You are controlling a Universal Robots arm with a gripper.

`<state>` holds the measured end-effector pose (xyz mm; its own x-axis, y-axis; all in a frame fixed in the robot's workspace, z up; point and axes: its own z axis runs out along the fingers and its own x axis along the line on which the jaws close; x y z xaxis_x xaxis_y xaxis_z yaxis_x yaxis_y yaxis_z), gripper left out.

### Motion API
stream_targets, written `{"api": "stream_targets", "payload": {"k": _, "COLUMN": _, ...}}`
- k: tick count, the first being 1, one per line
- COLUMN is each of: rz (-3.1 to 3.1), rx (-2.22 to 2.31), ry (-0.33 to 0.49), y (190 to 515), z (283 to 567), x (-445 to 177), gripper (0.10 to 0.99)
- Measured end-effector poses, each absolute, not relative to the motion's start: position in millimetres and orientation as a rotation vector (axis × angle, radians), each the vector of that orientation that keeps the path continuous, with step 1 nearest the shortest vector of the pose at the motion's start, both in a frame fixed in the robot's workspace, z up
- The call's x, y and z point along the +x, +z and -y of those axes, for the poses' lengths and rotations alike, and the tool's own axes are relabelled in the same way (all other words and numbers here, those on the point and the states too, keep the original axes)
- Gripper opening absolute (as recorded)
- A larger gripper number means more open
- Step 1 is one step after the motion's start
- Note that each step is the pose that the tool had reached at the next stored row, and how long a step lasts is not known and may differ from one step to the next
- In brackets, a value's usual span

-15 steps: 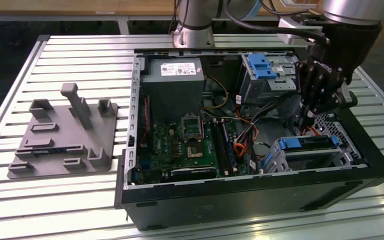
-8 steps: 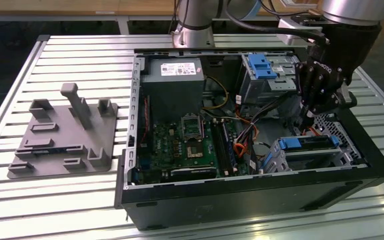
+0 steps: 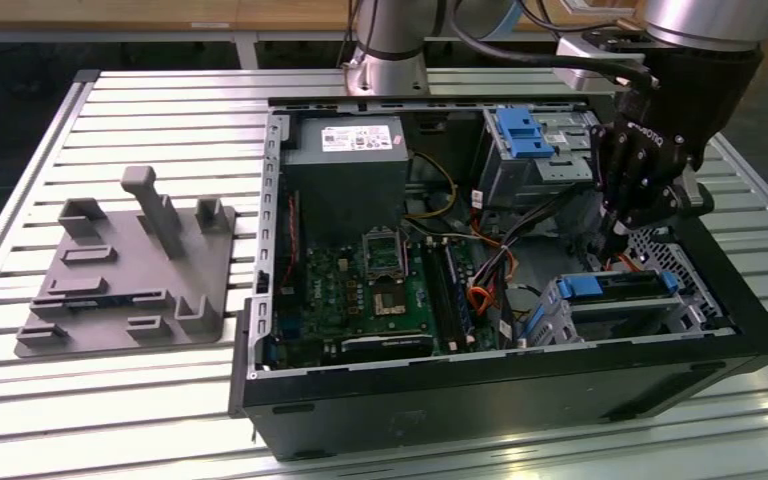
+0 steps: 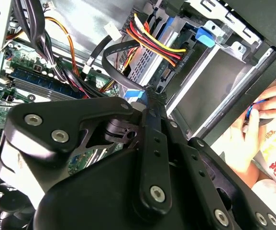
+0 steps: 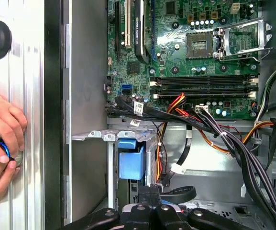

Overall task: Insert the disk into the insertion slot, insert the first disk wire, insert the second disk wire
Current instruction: 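Insert the second disk wire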

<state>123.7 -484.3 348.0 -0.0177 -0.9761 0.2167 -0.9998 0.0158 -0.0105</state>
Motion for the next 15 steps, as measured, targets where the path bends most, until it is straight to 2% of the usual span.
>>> {"api": "stream_targets", "payload": {"k": 3, "rz": 2.128, "rx": 2.092, "ry": 0.24, "y": 348.0, "z": 484.3, "x": 123.7, "gripper": 0.11}}
{"api": "stream_targets", "payload": {"k": 4, "rz": 2.128, "rx": 2.092, "ry": 0.24, "y": 348.2, "z": 484.3, "x": 123.7, "gripper": 0.165}}
{"api": "stream_targets", "payload": {"k": 5, "rz": 2.128, "rx": 2.092, "ry": 0.241, "y": 348.5, "z": 484.4, "x": 123.7, "gripper": 0.165}}
{"api": "stream_targets", "payload": {"k": 6, "rz": 2.128, "rx": 2.092, "ry": 0.241, "y": 349.0, "z": 484.4, "x": 123.7, "gripper": 0.235}}
{"api": "stream_targets", "payload": {"k": 15, "rz": 2.166, "rx": 2.121, "ry": 0.238, "y": 348.8, "z": 486.1, "x": 122.6, "gripper": 0.235}}
